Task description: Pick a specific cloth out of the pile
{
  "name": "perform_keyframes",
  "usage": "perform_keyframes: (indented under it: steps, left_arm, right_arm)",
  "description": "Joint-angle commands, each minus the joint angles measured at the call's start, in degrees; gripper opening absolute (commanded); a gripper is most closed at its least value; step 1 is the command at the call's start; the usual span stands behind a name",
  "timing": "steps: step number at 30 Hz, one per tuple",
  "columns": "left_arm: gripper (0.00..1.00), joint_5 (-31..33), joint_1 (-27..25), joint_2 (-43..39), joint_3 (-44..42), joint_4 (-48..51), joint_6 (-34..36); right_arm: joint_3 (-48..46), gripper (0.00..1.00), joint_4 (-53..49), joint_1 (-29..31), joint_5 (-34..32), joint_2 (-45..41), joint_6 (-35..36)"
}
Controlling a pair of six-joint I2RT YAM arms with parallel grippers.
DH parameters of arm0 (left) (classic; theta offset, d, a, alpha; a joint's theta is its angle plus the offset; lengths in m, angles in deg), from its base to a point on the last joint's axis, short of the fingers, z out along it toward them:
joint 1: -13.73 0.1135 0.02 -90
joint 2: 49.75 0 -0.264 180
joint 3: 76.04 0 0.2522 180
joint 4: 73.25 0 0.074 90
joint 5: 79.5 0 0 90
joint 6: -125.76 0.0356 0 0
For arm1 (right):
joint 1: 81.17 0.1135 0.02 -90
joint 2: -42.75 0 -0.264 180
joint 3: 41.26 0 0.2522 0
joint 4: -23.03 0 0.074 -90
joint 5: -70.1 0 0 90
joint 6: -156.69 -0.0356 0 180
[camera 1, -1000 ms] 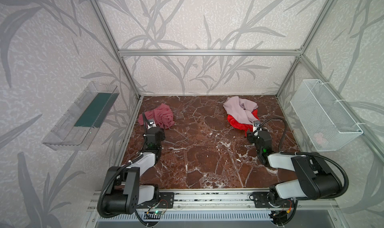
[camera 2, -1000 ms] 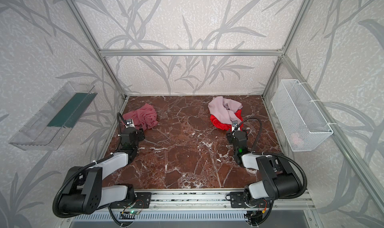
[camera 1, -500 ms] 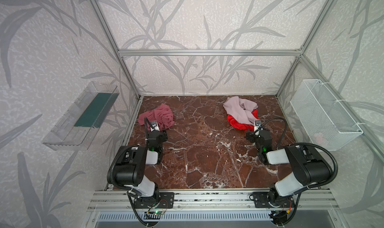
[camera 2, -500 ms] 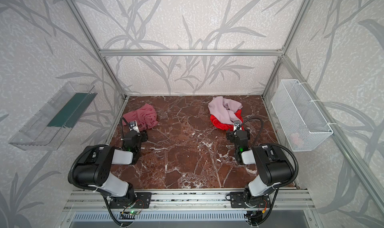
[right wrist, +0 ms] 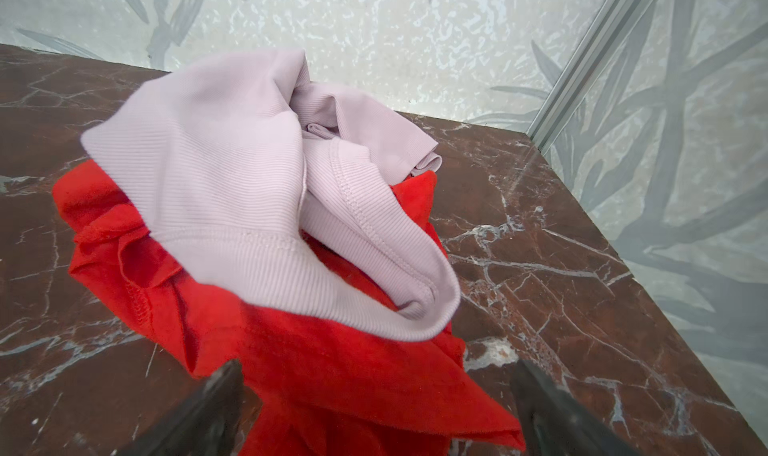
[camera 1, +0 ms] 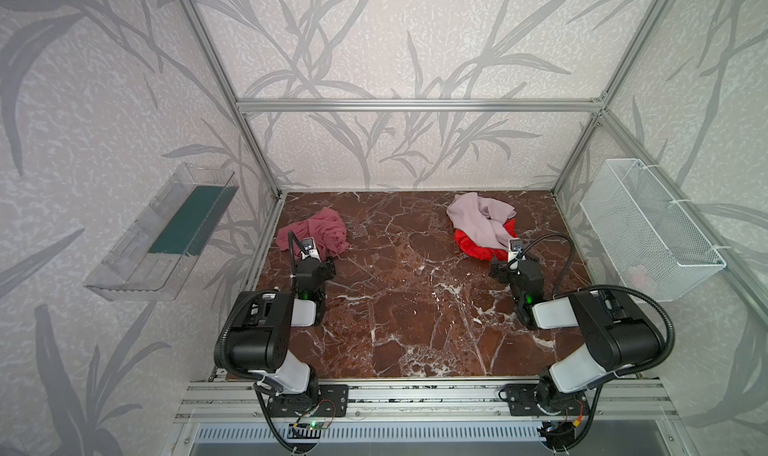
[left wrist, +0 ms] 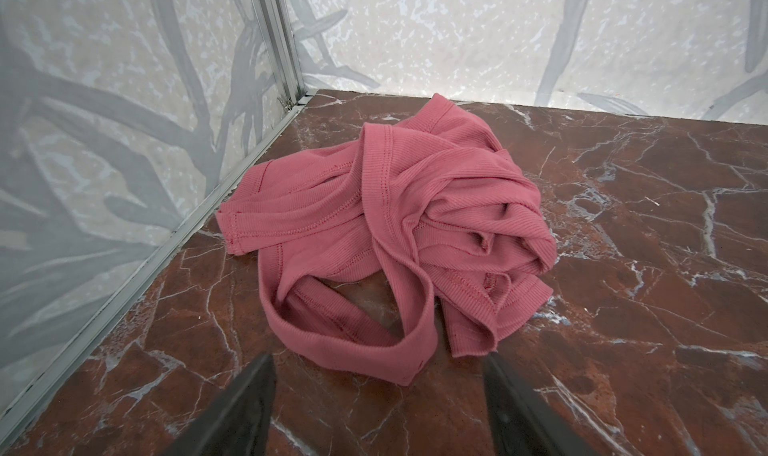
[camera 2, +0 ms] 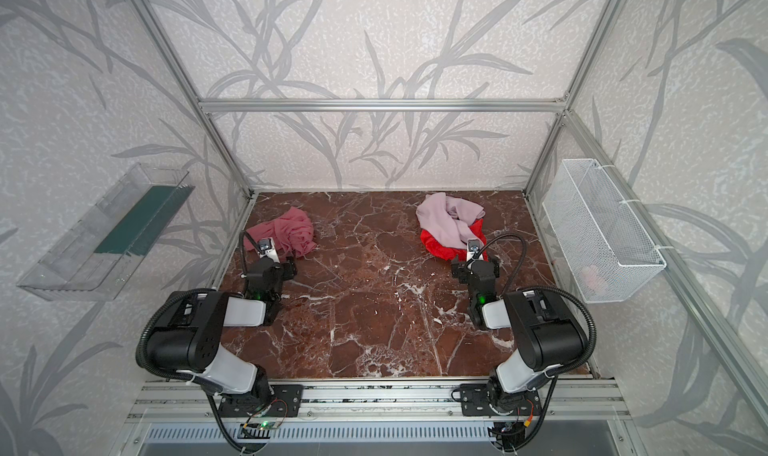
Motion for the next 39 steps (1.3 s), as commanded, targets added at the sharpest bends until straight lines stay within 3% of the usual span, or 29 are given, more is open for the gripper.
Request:
perform_keyframes:
  steps: [1,22,23,24,25,28,29,31,32,36,38,39]
  left_arm:
    - [0.76,-0.61,0.24,-0.02,0.80,-0.52,1.14]
    - [0.75,-0.61,0.29,-0.02,0.80,-0.54,1.14]
    - [0.57,-0.63,0.21,-0.02,0.85,-0.45,1.14]
    - [0.05,-0.63,0.28,-0.02,0.80,-0.43,1.14]
    - [0.00,-0.63,0.22,-0.02,0.80,-0.42,1.21]
    - [0.00,-0.63,0.29,-0.02,0.80,-0.43,1.17]
    - [0.07,-0.63,0.25,-0.06,0.80,-0.43,1.15]
    - [0.45,-0.63,0.27,-0.02,0.83,-0.43,1.22]
    - [0.56,-0.63,0.29,-0.02,0.80,-0.41,1.22]
    - [0.70,-0.63,0.30,-0.02,0.80,-0.43,1.22]
    - [0.71,-0.63,0.30,0.00,0.80,-0.45,1.22]
    - [0.89,-0.63,0.17,0.02,0.80,-0.56,1.27]
  right_arm:
    - [0.40,0.99,2.37,0.33,-0.44,0.56,0.28]
    - [0.42,0.99,2.23,0.41,-0.53,0.51,0.33]
    - [0.42,0.99,2.23,0.41,-0.61,0.51,0.28]
    - [0.42,0.99,2.25,0.41,-0.49,0.50,0.31]
    - [0.42,0.99,2.24,0.41,-0.59,0.52,0.28]
    - [0.42,0.99,2.23,0.41,-0.60,0.54,0.28]
    - [0.43,0.99,2.24,0.43,-0.57,0.48,0.28]
    - [0.43,0.99,2.23,0.41,-0.54,0.56,0.29]
    - [0.42,0.99,2.23,0.41,-0.52,0.48,0.28]
    - [0.42,0.99,2.24,0.42,-0.52,0.52,0.32]
    - [0.42,0.99,2.24,0.48,-0.55,0.54,0.28]
    - [0.41,0.99,2.23,0.42,-0.57,0.48,0.28]
